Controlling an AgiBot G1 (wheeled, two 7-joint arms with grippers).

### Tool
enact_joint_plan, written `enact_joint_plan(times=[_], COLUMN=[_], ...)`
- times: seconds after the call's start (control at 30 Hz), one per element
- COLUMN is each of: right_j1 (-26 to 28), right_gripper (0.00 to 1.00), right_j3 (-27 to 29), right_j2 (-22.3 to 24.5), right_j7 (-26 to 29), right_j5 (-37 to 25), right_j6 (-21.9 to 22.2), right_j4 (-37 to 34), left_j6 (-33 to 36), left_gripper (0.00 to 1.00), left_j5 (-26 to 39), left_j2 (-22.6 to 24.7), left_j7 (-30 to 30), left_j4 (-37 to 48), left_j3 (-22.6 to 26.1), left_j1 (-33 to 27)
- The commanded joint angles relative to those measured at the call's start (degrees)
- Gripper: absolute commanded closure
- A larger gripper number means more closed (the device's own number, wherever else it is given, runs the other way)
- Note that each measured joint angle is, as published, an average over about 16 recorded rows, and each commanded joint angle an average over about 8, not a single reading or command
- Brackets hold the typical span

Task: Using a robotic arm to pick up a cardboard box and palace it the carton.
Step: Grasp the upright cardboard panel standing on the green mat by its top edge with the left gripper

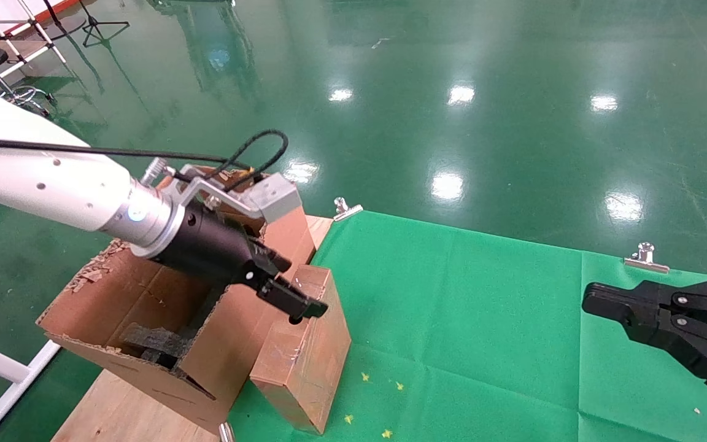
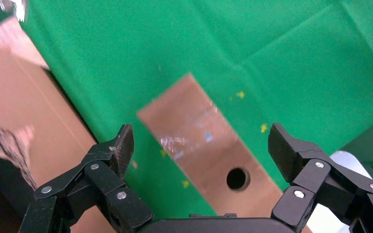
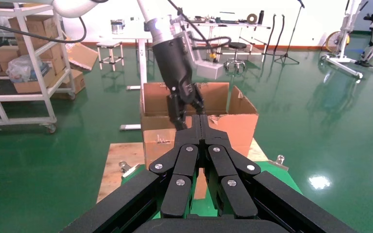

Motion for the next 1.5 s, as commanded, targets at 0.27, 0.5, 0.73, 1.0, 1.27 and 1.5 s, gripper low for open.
enact_joint_plan(times=[0.27,0.5,0.73,1.0,1.27,1.5], right_j1=[0.0,0.0,0.0,0.0,0.0,0.0], right_gripper=[1.00,0.97,0.10,0.00,0.00,0.00], right_j3=[0.0,0.0,0.0,0.0,0.0,0.0], right_j2=[0.0,0.0,0.0,0.0,0.0,0.0], right_j7=[0.0,0.0,0.0,0.0,0.0,0.0], right_j5=[0.0,0.0,0.0,0.0,0.0,0.0], right_j6=[0.0,0.0,0.0,0.0,0.0,0.0], right_j4=[0.0,0.0,0.0,0.0,0.0,0.0], left_j6=[-0.6,-1.0,-0.9,-0.8,-0.9,-1.0], left_gripper=[0.00,0.00,0.28,1.00,1.00,1.00], left_j5=[-0.6,-0.5,0.4,0.3,0.0,-0.1], left_j2=[0.4,0.8,1.1,1.0,0.9,0.9], left_j7=[-1.2,-0.6,0.2,0.0,-0.1,-0.2], left_j4=[-0.3,-0.5,-0.5,-0.6,-0.5,-0.5], left_j3=[4.2,6.7,8.4,8.0,7.6,7.4], left_j1=[-0.5,-0.9,-1.5,-1.4,-1.2,-1.2])
